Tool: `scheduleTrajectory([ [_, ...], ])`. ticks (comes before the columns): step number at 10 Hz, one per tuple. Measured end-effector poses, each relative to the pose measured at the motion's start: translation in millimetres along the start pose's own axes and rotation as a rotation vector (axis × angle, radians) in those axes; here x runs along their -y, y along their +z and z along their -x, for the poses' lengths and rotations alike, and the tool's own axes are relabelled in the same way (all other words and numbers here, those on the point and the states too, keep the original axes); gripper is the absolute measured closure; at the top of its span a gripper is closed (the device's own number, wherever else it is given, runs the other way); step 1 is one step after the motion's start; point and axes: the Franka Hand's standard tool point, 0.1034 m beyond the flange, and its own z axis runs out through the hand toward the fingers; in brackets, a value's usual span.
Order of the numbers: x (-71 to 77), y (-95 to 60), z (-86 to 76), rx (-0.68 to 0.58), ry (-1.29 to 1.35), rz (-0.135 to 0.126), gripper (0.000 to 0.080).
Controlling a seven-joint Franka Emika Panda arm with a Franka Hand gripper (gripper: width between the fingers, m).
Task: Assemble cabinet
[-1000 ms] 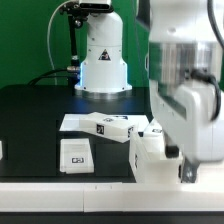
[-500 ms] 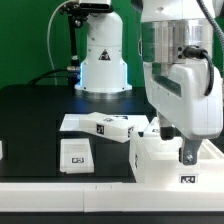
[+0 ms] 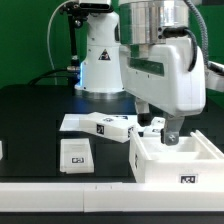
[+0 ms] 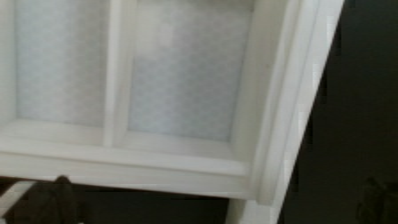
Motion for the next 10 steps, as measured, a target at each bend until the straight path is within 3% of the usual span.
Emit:
scheduleTrajectory([
  [3,-0.3,-0.1,-0.1,-0.001,-0.011,-0.001,0.0002],
  [4,-4.4,-1.6,-4.5,-0.008,-0.045,-0.013,0.0002],
  [5,-14.3,-3.7,-8.0,-0.007,-0.072,-0.006,0.0002],
  [7,-36.3,0.3,-26.1,-0.029,-0.090,-0.027,0.0002],
  [10,-36.8,1.8,-25.0,-0.030,-0.093,-0.025,0.0002],
])
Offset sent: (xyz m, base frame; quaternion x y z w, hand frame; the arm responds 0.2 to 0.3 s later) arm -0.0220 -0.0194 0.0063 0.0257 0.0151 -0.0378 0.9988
